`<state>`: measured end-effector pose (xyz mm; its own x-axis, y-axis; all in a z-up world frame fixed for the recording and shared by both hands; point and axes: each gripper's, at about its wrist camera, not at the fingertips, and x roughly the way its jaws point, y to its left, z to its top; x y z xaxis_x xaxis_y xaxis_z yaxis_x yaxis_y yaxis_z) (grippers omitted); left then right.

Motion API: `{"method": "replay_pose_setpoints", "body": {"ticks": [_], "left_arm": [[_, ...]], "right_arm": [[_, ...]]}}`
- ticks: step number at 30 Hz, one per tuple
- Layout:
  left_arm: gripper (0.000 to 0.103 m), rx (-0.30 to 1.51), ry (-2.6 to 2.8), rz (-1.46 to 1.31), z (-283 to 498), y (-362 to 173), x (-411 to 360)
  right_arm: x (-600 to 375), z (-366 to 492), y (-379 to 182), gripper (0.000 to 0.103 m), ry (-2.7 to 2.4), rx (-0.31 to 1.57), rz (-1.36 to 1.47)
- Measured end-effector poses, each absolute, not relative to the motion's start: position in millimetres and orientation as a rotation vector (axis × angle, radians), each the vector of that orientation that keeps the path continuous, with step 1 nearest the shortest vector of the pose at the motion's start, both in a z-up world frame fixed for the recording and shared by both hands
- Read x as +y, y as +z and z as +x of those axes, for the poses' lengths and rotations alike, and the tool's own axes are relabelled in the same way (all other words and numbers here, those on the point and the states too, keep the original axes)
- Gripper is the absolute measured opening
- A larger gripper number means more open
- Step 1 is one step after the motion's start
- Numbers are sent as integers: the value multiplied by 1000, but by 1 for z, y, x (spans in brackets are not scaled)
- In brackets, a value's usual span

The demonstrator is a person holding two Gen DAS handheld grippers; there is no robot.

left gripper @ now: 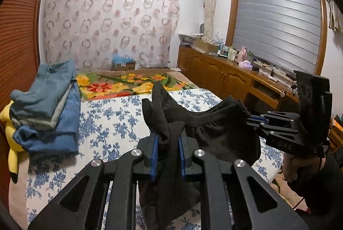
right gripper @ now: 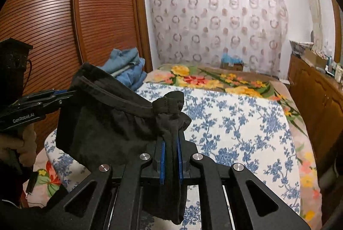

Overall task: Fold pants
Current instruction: 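Lift the folded black pants with both grippers and carry them toward the jeans stack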

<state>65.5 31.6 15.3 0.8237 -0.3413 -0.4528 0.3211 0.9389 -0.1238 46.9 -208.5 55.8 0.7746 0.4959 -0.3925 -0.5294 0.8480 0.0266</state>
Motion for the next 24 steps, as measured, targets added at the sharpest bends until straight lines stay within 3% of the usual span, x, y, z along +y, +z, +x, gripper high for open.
{"method": "replay_pose_setpoints", "body": {"ticks": [24], "left_arm": [[17,493,-280,-78,106,17,67]], "right_arm": [[-172,107,79,9,619,362,-167]]}}
